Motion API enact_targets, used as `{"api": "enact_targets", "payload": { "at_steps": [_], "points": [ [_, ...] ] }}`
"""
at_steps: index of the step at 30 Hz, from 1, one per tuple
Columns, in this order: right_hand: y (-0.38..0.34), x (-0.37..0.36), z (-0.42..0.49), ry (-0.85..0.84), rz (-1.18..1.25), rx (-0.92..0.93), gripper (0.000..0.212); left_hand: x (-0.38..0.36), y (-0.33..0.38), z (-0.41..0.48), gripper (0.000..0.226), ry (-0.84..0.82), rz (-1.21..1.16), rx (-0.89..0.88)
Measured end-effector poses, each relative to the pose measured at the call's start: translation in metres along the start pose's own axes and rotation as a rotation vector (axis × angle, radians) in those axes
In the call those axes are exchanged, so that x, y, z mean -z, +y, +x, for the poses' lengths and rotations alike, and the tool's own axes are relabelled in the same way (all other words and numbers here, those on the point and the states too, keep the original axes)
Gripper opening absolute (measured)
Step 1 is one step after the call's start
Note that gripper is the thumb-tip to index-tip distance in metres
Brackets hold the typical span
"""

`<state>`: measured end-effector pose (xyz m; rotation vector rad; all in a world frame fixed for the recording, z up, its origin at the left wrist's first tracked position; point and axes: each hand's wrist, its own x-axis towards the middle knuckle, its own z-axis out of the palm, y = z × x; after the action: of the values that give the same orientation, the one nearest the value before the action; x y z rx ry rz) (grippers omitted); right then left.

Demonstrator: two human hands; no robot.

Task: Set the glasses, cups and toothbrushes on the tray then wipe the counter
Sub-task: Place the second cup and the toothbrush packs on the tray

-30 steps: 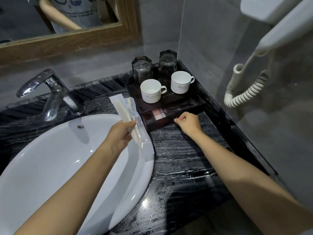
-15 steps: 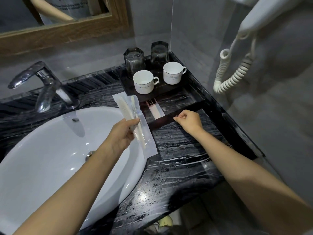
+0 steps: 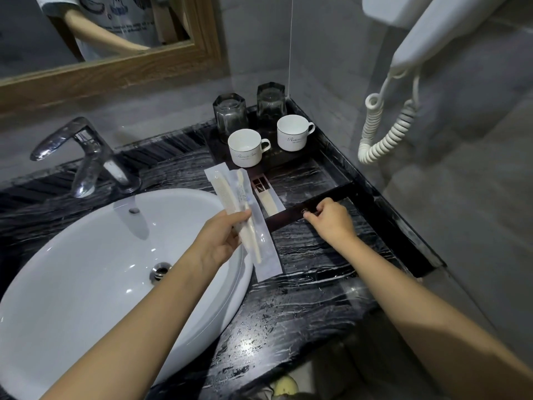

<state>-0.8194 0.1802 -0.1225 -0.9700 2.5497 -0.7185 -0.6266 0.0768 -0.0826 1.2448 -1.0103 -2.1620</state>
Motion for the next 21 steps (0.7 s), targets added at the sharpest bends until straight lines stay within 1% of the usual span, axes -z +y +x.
{"api": "enact_targets", "payload": {
  "at_steps": [1,2,3,4,5,7,8,10,13,15,19,21],
  "points": [
    [-0.004,0.005,-0.006,0.076,-0.041,0.048,0.035,-0.001,0.000,0.000,0.015,-0.006,-0.001,0.000],
    [-0.010,0.011,-0.013,0.130,-0.016,0.112,0.030,-0.003,-0.001,0.000,0.014,-0.011,-0.007,-0.001],
    [-0.017,0.015,-0.021,0.123,0.058,0.155,0.026,-0.004,-0.002,0.000,0.013,-0.017,-0.012,-0.003],
    [-0.026,0.019,-0.028,0.052,0.160,0.166,0.024,-0.007,-0.003,0.000,0.013,-0.026,-0.017,-0.003],
    [-0.036,0.021,-0.035,-0.057,0.256,0.153,0.025,-0.010,-0.004,-0.001,0.014,-0.038,-0.021,-0.004],
    [-0.050,0.022,-0.042,-0.253,0.379,0.119,0.029,-0.017,-0.006,-0.003,0.017,-0.080,-0.037,-0.008],
    [-0.054,0.022,-0.043,-0.315,0.402,0.115,0.029,-0.021,-0.006,-0.003,0.016,-0.102,-0.046,-0.004],
    [-0.058,0.024,-0.044,-0.366,0.422,0.115,0.027,-0.024,-0.005,-0.004,0.013,-0.116,-0.071,0.021],
    [-0.059,0.024,-0.044,-0.371,0.489,0.074,0.025,-0.023,-0.003,-0.002,0.015,-0.105,-0.120,0.058],
    [-0.058,0.023,-0.044,-0.349,0.508,0.052,0.025,-0.021,-0.003,-0.001,0.010,-0.077,-0.109,0.065],
    [-0.056,0.025,-0.040,-0.251,0.516,0.005,0.013,-0.019,-0.001,0.001,0.015,-0.051,-0.104,0.038],
    [-0.051,0.028,-0.033,-0.181,0.507,-0.031,0.019,-0.014,0.001,0.003,0.016,-0.029,-0.102,0.036]
  ]
}}
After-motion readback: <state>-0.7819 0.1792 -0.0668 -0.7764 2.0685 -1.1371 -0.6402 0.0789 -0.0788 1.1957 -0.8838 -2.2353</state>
